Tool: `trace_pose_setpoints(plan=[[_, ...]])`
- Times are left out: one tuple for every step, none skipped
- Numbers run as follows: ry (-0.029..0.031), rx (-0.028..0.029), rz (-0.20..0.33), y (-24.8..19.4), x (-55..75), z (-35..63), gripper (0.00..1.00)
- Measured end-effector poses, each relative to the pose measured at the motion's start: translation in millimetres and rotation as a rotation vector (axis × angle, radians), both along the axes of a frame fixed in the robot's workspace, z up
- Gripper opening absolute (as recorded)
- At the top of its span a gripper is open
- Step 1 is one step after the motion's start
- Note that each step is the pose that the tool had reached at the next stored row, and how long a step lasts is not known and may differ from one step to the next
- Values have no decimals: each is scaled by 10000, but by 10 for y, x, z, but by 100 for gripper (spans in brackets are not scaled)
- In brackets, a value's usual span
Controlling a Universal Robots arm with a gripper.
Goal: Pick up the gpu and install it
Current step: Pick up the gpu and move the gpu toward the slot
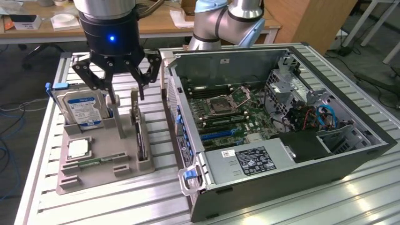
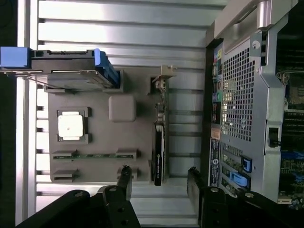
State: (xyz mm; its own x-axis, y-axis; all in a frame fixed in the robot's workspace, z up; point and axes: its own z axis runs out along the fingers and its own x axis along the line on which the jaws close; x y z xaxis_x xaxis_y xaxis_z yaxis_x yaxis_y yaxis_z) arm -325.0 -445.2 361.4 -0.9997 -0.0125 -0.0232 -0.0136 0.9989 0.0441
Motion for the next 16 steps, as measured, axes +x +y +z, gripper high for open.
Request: trace_pose_setpoints(plan=[[0, -1, -1, -13, 0, -5, 59], [-1, -2, 0, -27, 0, -11, 59], [-1, -2, 0, -37, 0, -19, 59], [-1, -4, 0, -45, 0, -28, 59], [0, -5, -1, -55, 0, -35, 59], [-1, -5, 0, -66, 0, -43, 59], [-1, -5, 1, -77, 0, -50, 59], [-1, -5, 0, -88, 0, -56, 59], [-2, -4, 0, -97, 0, -65, 59], [-2, -4, 0, -101, 0, -75, 59], [-1, -5, -2, -104, -1, -90, 59], [-1, -5, -1, -107, -1, -106, 59], [-1, -5, -1, -108, -1, -123, 59], [0, -5, -1, -108, 0, -140, 59], [-1, -5, 0, -109, 0, -157, 59], [-1, -5, -1, -109, 0, -172, 59]])
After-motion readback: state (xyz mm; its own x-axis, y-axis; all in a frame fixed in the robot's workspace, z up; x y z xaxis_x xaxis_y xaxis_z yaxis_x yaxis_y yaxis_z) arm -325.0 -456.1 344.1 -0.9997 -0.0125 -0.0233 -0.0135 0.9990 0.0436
